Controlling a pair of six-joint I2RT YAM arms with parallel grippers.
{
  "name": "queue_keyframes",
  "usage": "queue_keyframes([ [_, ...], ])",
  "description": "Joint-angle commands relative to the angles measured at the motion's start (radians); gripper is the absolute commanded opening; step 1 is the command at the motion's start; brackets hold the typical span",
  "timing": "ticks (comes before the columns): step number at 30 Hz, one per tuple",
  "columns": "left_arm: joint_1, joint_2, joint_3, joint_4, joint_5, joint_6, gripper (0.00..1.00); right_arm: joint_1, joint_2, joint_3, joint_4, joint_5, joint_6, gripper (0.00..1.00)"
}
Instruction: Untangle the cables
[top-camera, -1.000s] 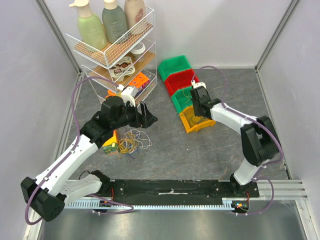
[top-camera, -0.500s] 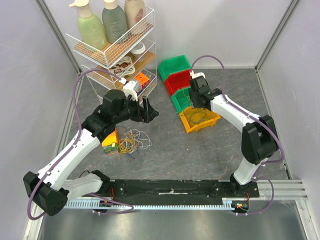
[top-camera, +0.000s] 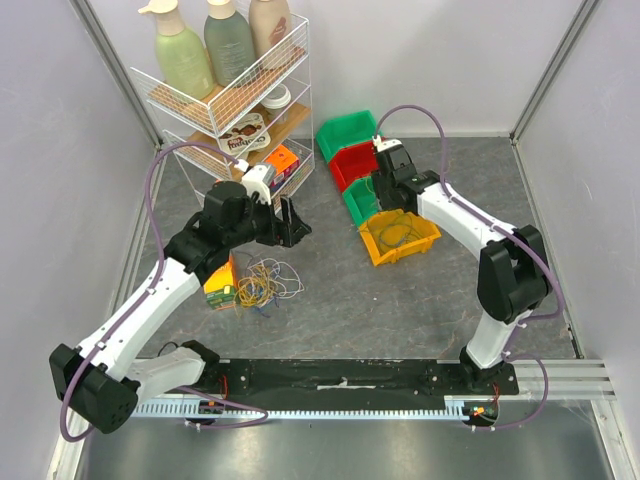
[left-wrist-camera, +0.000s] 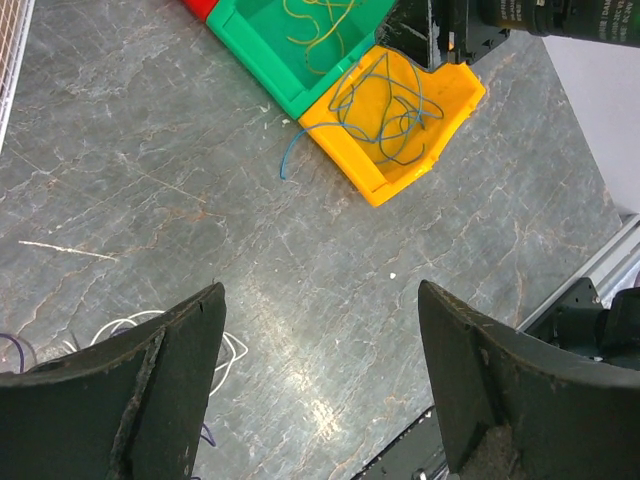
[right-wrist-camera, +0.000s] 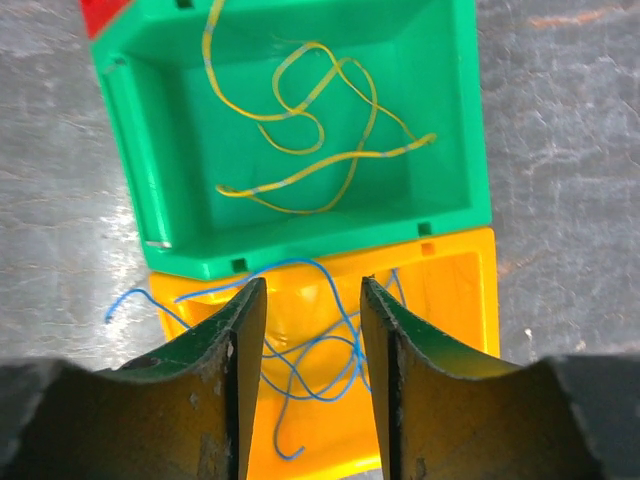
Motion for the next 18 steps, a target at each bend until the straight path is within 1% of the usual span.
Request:
queue_keyframes([
  [1,0.016,-0.008,-0.002,0.044,0.051,0.032,0.84,0.004,-0.053,-0.054,-0.014,0.110,-0.033,0.47],
  [2,0.025,-0.002,-0.004,0.047,0.065,0.026,0.84,0.005,-0.048,-0.062,-0.017,0.114,-0.034,0.45],
  [5,0.053,0.007,-0.009,0.060,0.101,0.010,0.83,0.004,-0.044,-0.082,-0.004,0.101,-0.033,0.44],
  [8,0.062,0.009,-0.013,0.061,0.105,0.009,0.83,0.005,-0.030,-0.086,0.009,0.104,-0.030,0.41],
  [13,0.061,0.009,-0.018,0.061,0.096,0.012,0.83,0.004,-0.016,-0.094,0.022,0.131,-0.034,0.28],
  [18,0.064,0.010,-0.016,0.063,0.101,0.012,0.83,0.004,-0.039,-0.141,0.044,0.144,-0.045,0.26],
])
